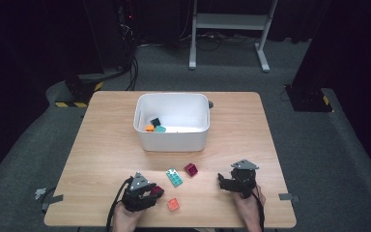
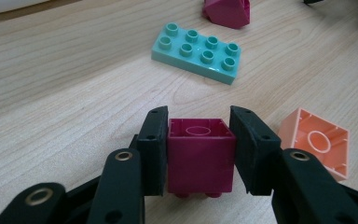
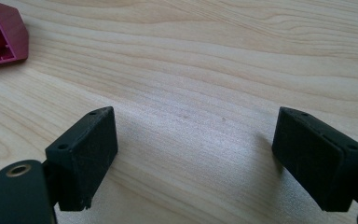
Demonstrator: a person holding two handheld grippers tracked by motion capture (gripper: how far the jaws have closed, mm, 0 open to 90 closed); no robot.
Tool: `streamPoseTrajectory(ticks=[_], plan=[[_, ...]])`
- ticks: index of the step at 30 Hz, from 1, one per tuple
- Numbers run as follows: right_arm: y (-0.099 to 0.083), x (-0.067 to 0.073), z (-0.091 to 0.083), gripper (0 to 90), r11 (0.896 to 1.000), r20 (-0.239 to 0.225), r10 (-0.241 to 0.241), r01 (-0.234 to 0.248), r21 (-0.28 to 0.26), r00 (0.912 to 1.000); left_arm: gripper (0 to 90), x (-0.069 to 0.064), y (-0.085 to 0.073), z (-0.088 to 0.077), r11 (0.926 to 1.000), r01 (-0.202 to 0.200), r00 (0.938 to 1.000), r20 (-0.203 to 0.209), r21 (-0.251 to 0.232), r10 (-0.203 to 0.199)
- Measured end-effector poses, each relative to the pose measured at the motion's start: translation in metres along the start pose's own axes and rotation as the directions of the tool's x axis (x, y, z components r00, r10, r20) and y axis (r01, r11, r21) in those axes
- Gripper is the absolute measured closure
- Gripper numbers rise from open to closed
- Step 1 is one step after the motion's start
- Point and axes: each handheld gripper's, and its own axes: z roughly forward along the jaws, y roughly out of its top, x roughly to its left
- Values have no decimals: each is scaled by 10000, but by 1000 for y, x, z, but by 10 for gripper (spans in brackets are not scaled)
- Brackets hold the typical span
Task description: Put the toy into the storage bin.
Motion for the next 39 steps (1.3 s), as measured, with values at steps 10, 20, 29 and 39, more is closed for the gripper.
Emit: streamPoseTrajectory(ticks=[10, 20, 29, 39], plan=[[0, 0, 0, 137, 10000, 0, 2, -2, 0, 10000, 585, 2, 15, -14, 9991, -203, 9998, 46, -361, 205], [0, 0, 0, 137, 10000, 4, 12, -12, 4, 10000, 586, 21, 51, -35, 9958, -182, 9992, 340, -902, 213], [0, 0, 0, 137, 10000, 3, 14, -14, 5, 10000, 586, 42, 104, -54, 9882, -191, 9980, 561, -1520, 279], [0, 0, 0, 137, 10000, 3, 13, -13, 4, 10000, 587, 61, 158, -55, 9851, -263, 9970, 668, -1702, 382]])
